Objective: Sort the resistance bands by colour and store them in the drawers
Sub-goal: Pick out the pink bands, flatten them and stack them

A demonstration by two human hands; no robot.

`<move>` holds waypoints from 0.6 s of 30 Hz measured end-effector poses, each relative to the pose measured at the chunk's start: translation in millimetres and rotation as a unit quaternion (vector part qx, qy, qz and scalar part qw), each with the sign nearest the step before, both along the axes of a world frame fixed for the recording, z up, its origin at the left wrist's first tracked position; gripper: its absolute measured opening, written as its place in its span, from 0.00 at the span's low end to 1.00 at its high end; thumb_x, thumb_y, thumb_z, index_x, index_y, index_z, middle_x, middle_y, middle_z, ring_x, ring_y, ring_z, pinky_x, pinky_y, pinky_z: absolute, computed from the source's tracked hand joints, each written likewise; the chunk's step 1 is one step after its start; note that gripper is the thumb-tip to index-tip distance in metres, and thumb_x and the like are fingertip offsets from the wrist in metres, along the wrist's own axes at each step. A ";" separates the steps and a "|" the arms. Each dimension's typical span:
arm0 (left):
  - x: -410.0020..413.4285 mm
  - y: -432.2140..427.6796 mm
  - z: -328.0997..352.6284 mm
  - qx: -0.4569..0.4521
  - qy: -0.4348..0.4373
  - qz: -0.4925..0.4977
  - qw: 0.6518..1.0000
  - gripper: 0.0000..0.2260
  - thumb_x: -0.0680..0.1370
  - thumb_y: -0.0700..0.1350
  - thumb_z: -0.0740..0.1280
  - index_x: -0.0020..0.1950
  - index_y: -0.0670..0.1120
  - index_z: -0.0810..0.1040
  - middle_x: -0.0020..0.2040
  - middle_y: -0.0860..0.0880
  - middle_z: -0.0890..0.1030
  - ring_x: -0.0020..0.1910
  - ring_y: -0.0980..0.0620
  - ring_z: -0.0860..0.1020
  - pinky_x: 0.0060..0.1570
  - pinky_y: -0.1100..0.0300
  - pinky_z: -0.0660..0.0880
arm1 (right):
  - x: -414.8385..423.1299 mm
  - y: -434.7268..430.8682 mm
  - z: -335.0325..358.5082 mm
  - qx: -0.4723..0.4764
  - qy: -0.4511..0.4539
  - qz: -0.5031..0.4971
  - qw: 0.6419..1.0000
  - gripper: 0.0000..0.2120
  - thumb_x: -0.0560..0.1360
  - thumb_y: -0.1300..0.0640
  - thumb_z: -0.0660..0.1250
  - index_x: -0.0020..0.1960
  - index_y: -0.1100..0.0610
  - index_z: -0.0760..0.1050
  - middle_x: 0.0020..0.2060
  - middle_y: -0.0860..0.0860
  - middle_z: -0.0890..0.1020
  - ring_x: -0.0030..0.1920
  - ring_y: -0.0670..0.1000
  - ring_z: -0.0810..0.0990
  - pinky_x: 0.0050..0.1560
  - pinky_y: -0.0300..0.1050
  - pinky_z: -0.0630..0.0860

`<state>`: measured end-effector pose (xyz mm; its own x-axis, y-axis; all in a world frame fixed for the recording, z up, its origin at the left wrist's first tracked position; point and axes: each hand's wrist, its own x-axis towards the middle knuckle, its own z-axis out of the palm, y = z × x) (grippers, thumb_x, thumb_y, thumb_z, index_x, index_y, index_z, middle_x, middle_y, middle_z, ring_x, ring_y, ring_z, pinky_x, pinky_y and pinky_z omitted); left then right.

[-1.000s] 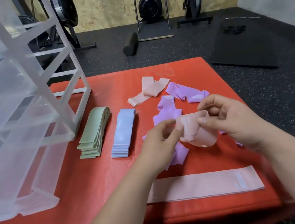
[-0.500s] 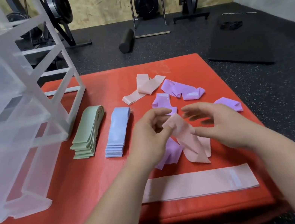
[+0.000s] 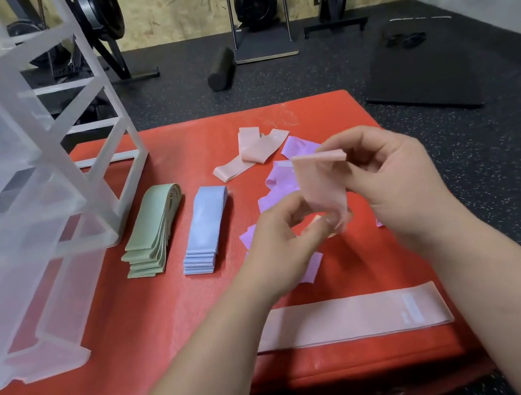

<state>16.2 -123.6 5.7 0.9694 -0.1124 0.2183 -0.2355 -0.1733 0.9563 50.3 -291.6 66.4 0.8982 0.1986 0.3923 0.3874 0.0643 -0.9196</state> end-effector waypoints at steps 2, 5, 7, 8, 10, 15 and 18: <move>0.3 -0.8 -0.9 0.032 0.006 0.004 0.999 0.05 0.81 0.40 0.73 0.57 0.45 0.85 0.54 0.51 0.88 0.59 0.55 0.84 0.62 0.59 0.77 | 1.1 -0.8 2.7 0.032 0.014 -0.013 0.999 0.05 0.78 0.64 0.73 0.54 0.61 0.83 0.44 0.51 0.85 0.45 0.47 0.82 0.49 0.44 0.79; 2.9 3.5 -6.2 0.089 0.026 0.025 0.995 0.02 0.79 0.43 0.76 0.47 0.48 0.84 0.46 0.55 0.86 0.46 0.59 0.84 0.50 0.65 0.76 | 3.8 -6.4 6.5 0.126 0.059 -0.036 0.990 0.05 0.79 0.63 0.72 0.54 0.59 0.81 0.49 0.58 0.81 0.50 0.54 0.78 0.54 0.55 0.77; 6.2 8.2 -11.3 0.116 0.045 0.022 0.992 0.03 0.78 0.47 0.76 0.46 0.51 0.83 0.42 0.55 0.85 0.41 0.55 0.83 0.48 0.57 0.80 | 6.7 -15.7 9.4 0.172 0.087 -0.065 0.979 0.03 0.80 0.62 0.72 0.53 0.58 0.80 0.48 0.56 0.83 0.51 0.54 0.80 0.53 0.53 0.79; 7.4 11.2 -12.9 0.132 0.051 0.023 0.990 0.04 0.78 0.49 0.75 0.46 0.51 0.83 0.42 0.54 0.85 0.41 0.51 0.83 0.49 0.51 0.81 | 8.7 -21.8 9.5 0.178 0.095 -0.085 0.976 0.03 0.80 0.62 0.72 0.54 0.58 0.81 0.47 0.53 0.85 0.50 0.52 0.83 0.53 0.52 0.81; 9.3 17.3 -14.4 0.174 0.038 0.031 0.984 0.05 0.79 0.51 0.74 0.47 0.52 0.82 0.42 0.52 0.85 0.43 0.47 0.82 0.48 0.47 0.80 | 12.9 -34.7 6.0 0.188 0.108 -0.128 0.968 0.06 0.80 0.61 0.72 0.56 0.59 0.82 0.47 0.52 0.87 0.51 0.52 0.85 0.55 0.52 0.84; 14.9 34.0 -14.4 0.167 0.036 0.038 0.985 0.04 0.79 0.47 0.74 0.46 0.53 0.81 0.38 0.54 0.83 0.36 0.57 0.77 0.42 0.54 0.74 | 26.5 -72.9 -13.0 0.160 0.160 -0.224 0.948 0.10 0.79 0.61 0.73 0.61 0.57 0.83 0.51 0.52 0.89 0.52 0.51 0.88 0.54 0.47 0.84; 14.9 41.5 -13.1 0.120 0.067 0.039 0.990 0.02 0.81 0.48 0.74 0.50 0.51 0.83 0.41 0.43 0.84 0.36 0.51 0.78 0.40 0.45 0.80 | 33.4 -90.7 -29.8 0.104 0.203 -0.263 0.937 0.09 0.78 0.61 0.74 0.58 0.59 0.83 0.47 0.51 0.89 0.44 0.48 0.87 0.47 0.43 0.84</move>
<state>31.1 -82.1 -7.4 0.9955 -0.0697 0.0640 -0.0871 -0.4112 0.9074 83.7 -382.3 36.6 0.9343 -0.3558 -0.0228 0.0358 0.1573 -0.9869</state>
